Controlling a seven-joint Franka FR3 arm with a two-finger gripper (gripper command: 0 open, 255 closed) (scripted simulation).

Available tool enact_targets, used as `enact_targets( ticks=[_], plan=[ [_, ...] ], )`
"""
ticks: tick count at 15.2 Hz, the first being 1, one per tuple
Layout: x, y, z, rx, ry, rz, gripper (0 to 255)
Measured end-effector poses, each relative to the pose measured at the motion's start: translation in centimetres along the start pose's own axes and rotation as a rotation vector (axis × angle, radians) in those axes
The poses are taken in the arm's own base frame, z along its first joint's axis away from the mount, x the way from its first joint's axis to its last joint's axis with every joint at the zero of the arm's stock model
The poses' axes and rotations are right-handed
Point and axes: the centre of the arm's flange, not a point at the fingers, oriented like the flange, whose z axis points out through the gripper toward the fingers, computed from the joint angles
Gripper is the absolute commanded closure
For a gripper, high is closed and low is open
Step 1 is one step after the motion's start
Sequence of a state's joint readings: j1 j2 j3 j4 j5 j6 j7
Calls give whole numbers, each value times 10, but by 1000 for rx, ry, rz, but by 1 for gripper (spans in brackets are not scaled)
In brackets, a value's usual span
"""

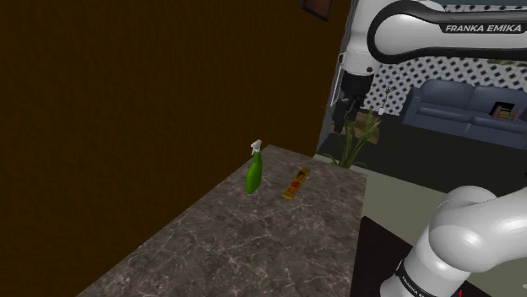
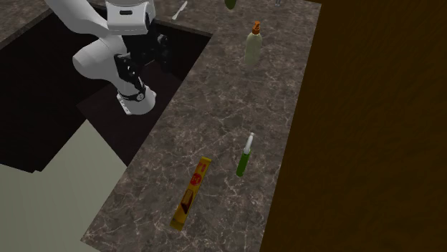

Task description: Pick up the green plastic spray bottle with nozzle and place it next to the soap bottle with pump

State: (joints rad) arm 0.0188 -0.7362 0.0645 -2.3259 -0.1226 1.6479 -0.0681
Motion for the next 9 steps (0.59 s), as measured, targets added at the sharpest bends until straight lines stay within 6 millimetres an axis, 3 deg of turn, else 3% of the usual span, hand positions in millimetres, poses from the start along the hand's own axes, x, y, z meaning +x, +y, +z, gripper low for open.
enact_targets(
  ticks=[3, 9],
  plan=[
    [2, -13, 10, -9, 11, 47, 0],
    [27, -73, 52, -52, 64, 287, 0]
  ],
)
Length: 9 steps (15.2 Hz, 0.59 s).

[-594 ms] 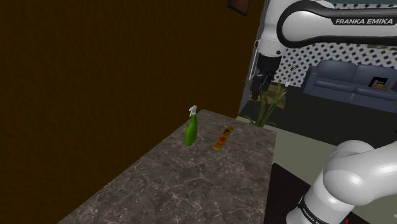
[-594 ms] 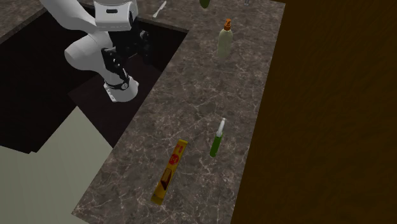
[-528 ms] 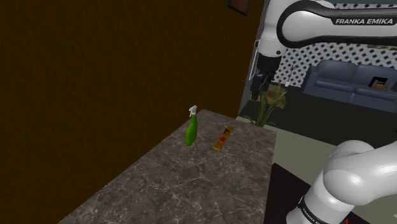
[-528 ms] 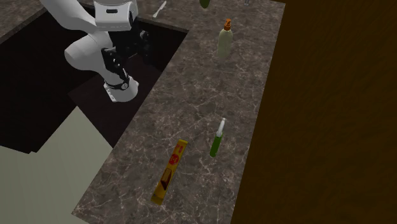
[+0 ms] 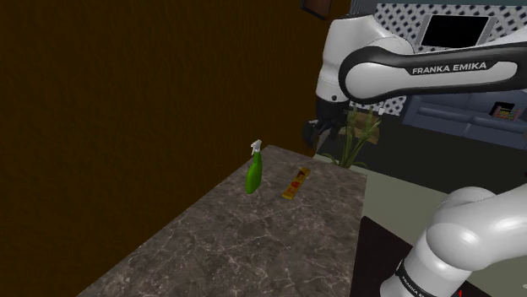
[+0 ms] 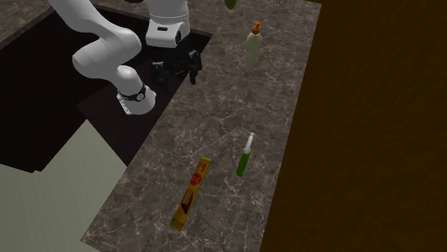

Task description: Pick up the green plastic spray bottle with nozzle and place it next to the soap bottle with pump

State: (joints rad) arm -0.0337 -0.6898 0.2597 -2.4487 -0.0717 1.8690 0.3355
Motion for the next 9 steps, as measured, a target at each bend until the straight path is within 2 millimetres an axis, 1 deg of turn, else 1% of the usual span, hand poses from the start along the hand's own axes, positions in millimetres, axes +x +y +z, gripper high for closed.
enact_targets(
  ticks=[3, 4, 8, 9],
  plan=[
    [12, -33, 26, -22, 28, 125, 0],
    [9, -44, 35, -30, 38, 167, 0],
    [31, -87, 61, -60, 77, 335, 0],
    [37, -93, 69, -67, 87, 378, 0]
  ],
)
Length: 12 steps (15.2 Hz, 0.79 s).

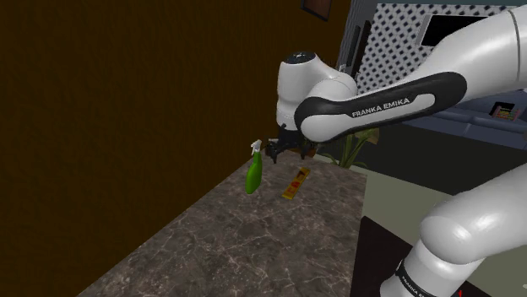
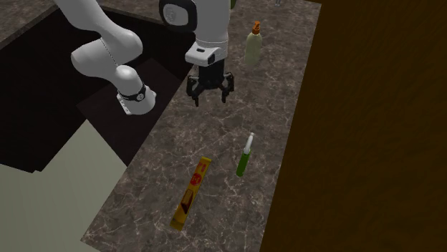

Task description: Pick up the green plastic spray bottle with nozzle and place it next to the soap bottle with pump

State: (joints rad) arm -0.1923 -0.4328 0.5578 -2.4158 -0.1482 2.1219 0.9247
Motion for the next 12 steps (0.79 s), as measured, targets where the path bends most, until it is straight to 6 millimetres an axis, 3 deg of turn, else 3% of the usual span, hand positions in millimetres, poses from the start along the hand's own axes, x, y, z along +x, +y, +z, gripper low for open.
enact_targets(
  ticks=[5, 12],
  plan=[
    [15, -53, 44, -36, 44, 206, 0],
    [58, -120, 100, -82, 108, 503, 0]
  ],
)
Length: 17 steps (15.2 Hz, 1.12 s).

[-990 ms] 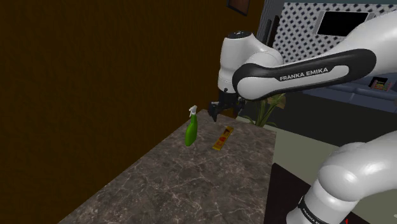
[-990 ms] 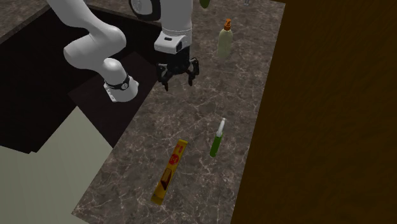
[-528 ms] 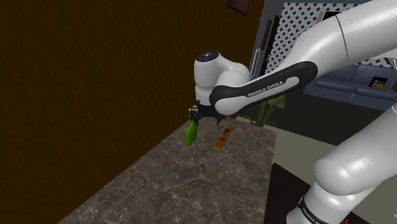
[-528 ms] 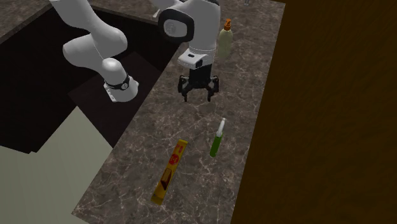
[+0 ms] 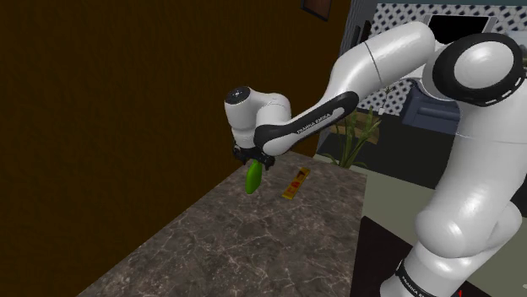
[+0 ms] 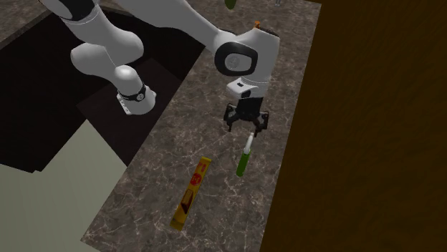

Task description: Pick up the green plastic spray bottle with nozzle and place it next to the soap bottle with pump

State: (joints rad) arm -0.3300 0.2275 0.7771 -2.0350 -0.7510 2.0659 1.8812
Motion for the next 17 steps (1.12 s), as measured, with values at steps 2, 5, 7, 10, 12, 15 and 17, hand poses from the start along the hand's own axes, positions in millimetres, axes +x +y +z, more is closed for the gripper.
enact_targets(
  ticks=[2, 5, 7, 10, 12, 15, 17],
  plan=[
    [6, -22, 15, -13, 19, 87, 0],
    [10, -35, 29, -23, 34, 141, 0],
    [10, -36, 41, -24, 36, 147, 0],
    [11, -37, 58, -24, 36, 149, 0],
    [11, -36, 64, -25, 36, 150, 0],
    [11, -37, 65, -24, 36, 150, 0],
    [11, -37, 65, -24, 36, 149, 0]
  ],
)
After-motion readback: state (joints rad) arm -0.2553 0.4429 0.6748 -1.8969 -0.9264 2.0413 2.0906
